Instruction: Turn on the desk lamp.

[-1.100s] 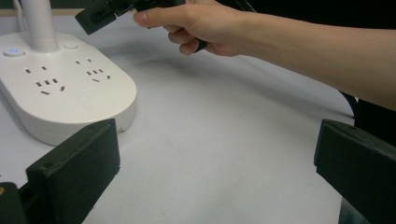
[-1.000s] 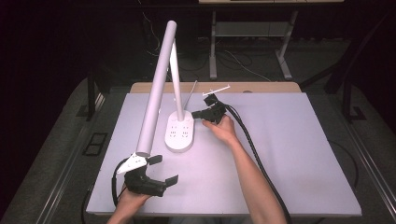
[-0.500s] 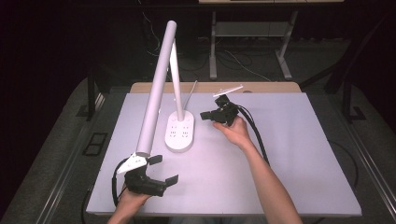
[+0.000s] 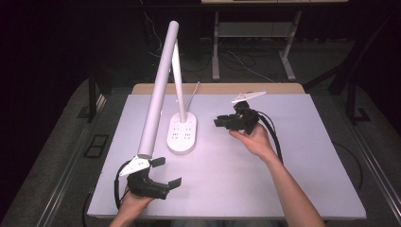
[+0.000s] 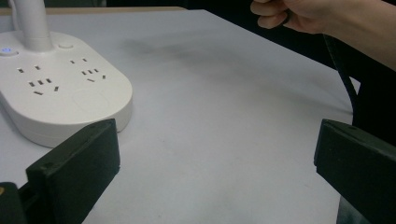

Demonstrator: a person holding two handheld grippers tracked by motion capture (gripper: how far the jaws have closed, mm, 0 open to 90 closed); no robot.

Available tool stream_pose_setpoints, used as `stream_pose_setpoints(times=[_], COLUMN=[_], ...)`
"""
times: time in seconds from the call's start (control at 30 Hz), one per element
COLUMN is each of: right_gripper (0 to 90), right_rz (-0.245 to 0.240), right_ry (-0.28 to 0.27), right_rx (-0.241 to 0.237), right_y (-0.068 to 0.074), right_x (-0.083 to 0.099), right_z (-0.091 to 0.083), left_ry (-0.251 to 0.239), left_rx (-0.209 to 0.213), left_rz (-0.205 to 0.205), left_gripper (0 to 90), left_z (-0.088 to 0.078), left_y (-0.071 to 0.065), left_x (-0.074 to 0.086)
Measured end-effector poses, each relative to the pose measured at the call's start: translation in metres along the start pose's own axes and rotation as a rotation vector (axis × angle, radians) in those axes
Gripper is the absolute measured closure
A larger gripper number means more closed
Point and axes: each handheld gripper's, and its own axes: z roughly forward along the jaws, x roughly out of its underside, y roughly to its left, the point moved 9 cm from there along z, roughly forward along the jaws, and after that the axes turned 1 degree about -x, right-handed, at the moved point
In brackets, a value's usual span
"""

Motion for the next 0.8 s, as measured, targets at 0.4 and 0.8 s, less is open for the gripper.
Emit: stream_pose_setpoints(times=[0.4,0.8], right_gripper=[13.5,0.3], right_rz=[-0.004,0.035], right_ry=[-0.035,-0.064], right_rx=[0.042,0.03], right_y=[0.011,0.018], right_x=[0.019,0.06], right_z=[-0.048,-0.087], left_ry=[0.001,0.001], left_rx=[0.002,0.0], left_rz=[0.005,0.004], left_gripper=[0.0,0.0], left_z=[0.0,0.0], left_y=[-0.001,-0.001], left_x=[0.0,0.0])
